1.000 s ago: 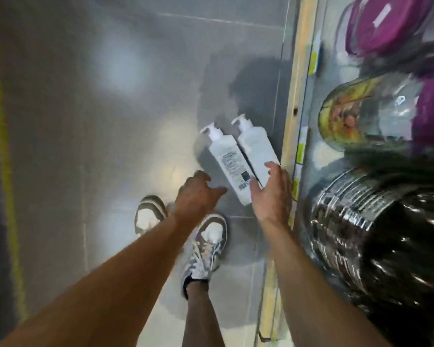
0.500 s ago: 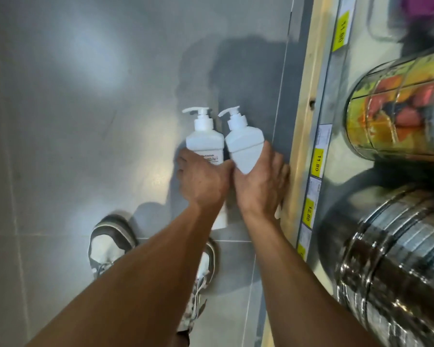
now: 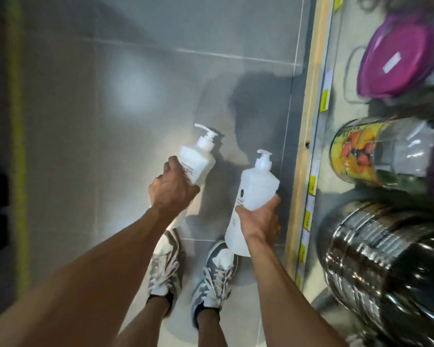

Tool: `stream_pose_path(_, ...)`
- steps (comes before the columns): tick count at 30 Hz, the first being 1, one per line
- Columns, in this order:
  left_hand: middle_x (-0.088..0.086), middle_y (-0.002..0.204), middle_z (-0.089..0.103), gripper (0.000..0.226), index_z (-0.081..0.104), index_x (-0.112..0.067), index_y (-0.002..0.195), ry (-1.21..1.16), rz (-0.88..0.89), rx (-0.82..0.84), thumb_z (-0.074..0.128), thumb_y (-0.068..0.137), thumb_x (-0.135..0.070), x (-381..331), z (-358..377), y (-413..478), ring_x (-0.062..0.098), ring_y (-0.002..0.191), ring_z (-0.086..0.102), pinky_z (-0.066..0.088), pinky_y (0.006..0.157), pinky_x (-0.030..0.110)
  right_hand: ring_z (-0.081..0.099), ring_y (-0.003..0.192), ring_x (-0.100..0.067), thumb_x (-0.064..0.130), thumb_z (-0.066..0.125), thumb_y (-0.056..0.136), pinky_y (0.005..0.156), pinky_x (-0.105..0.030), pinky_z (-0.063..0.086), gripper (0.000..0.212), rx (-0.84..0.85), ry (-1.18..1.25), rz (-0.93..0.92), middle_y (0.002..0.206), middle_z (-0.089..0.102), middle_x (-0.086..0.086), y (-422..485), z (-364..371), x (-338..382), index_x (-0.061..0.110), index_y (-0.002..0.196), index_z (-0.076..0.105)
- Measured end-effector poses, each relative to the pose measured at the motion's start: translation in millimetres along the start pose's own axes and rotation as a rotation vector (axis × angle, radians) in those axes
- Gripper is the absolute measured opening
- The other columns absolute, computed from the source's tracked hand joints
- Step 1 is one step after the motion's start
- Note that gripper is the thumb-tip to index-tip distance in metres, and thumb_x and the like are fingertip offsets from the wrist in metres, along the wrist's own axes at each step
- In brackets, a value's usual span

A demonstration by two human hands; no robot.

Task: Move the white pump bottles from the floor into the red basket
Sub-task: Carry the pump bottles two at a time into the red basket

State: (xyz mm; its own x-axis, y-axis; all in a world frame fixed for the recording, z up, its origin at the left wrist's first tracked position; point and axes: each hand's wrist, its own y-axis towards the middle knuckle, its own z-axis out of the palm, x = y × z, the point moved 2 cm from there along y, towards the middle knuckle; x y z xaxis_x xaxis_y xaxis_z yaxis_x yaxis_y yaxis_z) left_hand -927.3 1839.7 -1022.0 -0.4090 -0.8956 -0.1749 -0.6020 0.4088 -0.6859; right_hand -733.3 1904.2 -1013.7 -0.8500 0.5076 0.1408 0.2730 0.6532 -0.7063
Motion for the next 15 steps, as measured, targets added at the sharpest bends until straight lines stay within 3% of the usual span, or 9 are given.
stream_pose_path(8, 0.010, 0.124, 0.062, 0.071, 0.037, -0.021, 0.126, -0.078, -0.008, -0.017, 0.077, 0.074, -0.048, -7.8, -249.7, -153.0, 0.043, 0.104, 0.063, 0.047, 0.086, 0.044, 0.065, 0.113, -0.035, 0.038, 0.087, 0.070, 0.088, -0.041, 0.049, 0.096, 0.034, -0.030, -0.111, 0.134, 0.061, -0.007, -208.0, -158.6, 93.7, 0.025, 0.147, 0.032)
stream_pose_path(12, 0.006, 0.123, 0.064, 0.076, 0.036, -0.025, 0.130, -0.153, 0.029, -0.054, 0.079, 0.072, -0.050, -4.0, -388.3, -257.6, 0.036, 0.105, 0.064, 0.048, 0.091, 0.045, 0.066, 0.110, -0.033, 0.038, 0.087, 0.069, 0.078, -0.036, 0.045, 0.091, 0.034, -0.065, -0.224, 0.130, 0.063, -0.003, -336.3, -243.1, 147.9, 0.030, 0.142, 0.034)
stream_pose_path(15, 0.003, 0.124, 0.064, 0.082, 0.033, -0.032, 0.137, -0.240, 0.019, -0.079, 0.079, 0.071, -0.049, 9.8, -472.3, -327.0, 0.033, 0.107, 0.064, 0.049, 0.092, 0.045, 0.066, 0.105, -0.031, 0.037, 0.085, 0.069, 0.080, -0.037, 0.050, 0.083, 0.037, -0.064, -0.337, 0.125, 0.063, -0.001, -424.1, -292.8, 181.4, 0.031, 0.137, 0.037)
